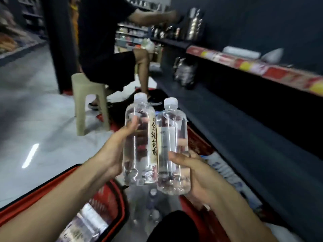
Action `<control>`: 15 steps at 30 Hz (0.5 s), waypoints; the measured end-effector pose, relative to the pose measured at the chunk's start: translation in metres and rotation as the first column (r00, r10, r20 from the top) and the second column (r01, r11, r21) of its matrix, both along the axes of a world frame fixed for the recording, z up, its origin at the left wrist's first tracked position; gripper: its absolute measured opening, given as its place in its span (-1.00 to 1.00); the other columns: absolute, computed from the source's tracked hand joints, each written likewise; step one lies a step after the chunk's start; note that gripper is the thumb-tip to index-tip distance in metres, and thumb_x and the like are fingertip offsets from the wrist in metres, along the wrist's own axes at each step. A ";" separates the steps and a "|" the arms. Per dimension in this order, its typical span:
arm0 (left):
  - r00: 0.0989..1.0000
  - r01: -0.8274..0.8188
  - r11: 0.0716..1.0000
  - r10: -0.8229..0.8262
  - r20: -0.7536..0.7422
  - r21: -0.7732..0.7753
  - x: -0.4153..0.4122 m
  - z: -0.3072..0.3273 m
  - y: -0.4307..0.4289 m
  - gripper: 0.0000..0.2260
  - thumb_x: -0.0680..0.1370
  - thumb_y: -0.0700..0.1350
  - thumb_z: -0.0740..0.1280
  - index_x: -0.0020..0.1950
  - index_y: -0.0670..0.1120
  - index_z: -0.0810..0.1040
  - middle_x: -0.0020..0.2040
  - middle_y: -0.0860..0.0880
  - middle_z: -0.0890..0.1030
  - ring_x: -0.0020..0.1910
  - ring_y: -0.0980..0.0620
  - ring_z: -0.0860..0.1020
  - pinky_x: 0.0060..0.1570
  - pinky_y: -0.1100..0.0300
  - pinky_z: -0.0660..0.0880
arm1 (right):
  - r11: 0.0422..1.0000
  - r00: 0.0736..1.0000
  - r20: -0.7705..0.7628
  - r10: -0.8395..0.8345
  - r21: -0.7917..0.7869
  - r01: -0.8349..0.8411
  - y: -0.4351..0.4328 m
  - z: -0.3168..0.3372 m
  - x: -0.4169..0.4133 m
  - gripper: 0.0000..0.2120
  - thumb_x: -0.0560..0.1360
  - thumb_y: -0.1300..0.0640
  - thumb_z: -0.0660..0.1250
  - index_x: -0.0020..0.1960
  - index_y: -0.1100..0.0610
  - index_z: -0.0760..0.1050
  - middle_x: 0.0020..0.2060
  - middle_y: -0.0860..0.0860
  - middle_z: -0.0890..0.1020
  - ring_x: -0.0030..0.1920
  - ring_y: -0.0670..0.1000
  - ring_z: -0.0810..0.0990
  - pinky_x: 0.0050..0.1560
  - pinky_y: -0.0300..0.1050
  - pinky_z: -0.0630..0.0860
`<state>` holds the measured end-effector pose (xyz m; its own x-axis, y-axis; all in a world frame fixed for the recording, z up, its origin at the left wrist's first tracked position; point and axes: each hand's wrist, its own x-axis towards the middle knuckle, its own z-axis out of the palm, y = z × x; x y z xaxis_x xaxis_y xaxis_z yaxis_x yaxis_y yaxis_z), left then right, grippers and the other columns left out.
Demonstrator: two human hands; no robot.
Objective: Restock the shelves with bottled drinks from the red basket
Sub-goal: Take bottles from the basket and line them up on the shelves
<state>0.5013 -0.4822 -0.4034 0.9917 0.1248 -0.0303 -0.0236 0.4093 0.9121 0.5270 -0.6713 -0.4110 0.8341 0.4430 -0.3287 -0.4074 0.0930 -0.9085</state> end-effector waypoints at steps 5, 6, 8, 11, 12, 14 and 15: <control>0.931 0.311 0.950 -0.300 0.210 -0.021 0.016 0.079 -0.100 -0.84 0.31 0.00 0.39 -0.21 -0.06 0.64 -0.28 -0.10 0.64 -0.42 0.00 0.62 -0.43 0.22 0.57 | 0.975 0.938 0.272 -0.213 -0.007 0.224 -0.098 0.092 -0.049 -0.34 0.20 0.24 0.59 0.27 0.08 0.50 -0.06 0.08 0.74 -0.15 0.05 0.74 -0.26 -0.09 0.62; 0.901 0.367 0.930 -0.348 0.257 -0.025 0.017 0.093 -0.120 -0.86 0.31 -0.02 0.39 -0.25 -0.06 0.67 -0.27 -0.10 0.65 -0.40 -0.01 0.63 -0.40 0.22 0.58 | 0.958 0.900 0.347 -0.264 -0.013 0.286 -0.115 0.106 -0.060 -0.36 0.20 0.23 0.61 0.25 0.09 0.53 -0.03 0.09 0.73 -0.09 0.08 0.73 -0.18 -0.05 0.62; 0.842 0.461 0.887 -0.433 0.322 -0.013 0.015 0.122 -0.164 -0.88 0.33 -0.03 0.43 -0.23 -0.05 0.66 -0.25 -0.11 0.65 -0.35 -0.04 0.63 -0.36 0.19 0.58 | 0.905 0.797 0.481 -0.366 -0.016 0.425 -0.149 0.132 -0.086 -0.43 0.21 0.16 0.57 0.21 0.10 0.57 0.02 0.12 0.72 0.00 0.12 0.71 -0.03 0.03 0.60; 0.767 0.520 0.852 -0.496 0.407 0.057 0.002 0.163 -0.233 -0.66 0.28 0.01 0.50 -0.02 -0.09 0.62 -0.22 -0.11 0.67 -0.34 -0.07 0.65 -0.41 0.14 0.58 | 0.795 0.623 0.603 -0.498 0.030 0.606 -0.200 0.169 -0.133 -0.53 0.26 0.19 0.56 0.15 0.08 0.58 0.00 0.09 0.72 0.00 0.12 0.71 0.02 0.12 0.61; 0.736 0.526 0.846 -0.502 0.453 0.082 -0.003 0.175 -0.256 -0.62 0.28 0.03 0.49 0.02 -0.11 0.61 -0.23 -0.09 0.69 -0.33 -0.05 0.67 -0.42 0.15 0.57 | 0.756 0.560 0.636 -0.531 0.057 0.652 -0.215 0.180 -0.149 -0.55 0.26 0.17 0.56 0.13 0.06 0.58 -0.01 0.06 0.73 -0.01 0.09 0.72 0.04 0.16 0.61; 0.647 0.553 0.821 -0.530 0.548 0.141 -0.017 0.200 -0.303 -0.66 0.30 0.05 0.45 -0.02 -0.10 0.63 -0.21 -0.05 0.72 -0.26 -0.01 0.69 -0.37 0.18 0.57 | 0.684 0.441 0.680 -0.586 0.122 0.720 -0.247 0.200 -0.179 -0.55 0.24 0.14 0.49 0.13 0.07 0.56 -0.03 0.02 0.73 -0.01 0.06 0.72 0.09 0.21 0.60; 0.604 0.570 0.806 -0.544 0.582 0.160 -0.024 0.211 -0.326 -0.71 0.30 0.03 0.48 -0.05 -0.08 0.63 -0.20 -0.05 0.72 -0.24 -0.01 0.69 -0.35 0.17 0.57 | 0.644 0.386 0.697 -0.604 0.142 0.752 -0.263 0.208 -0.191 -0.51 0.21 0.15 0.50 0.14 0.08 0.55 -0.02 0.04 0.73 0.00 0.08 0.72 0.12 0.23 0.58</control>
<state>0.4772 -0.8078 -0.1923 0.6874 -0.4458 0.5733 -0.2883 0.5571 0.7788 0.3364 -0.9344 -0.2025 0.8306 -0.3733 0.4133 0.3982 -0.1208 -0.9093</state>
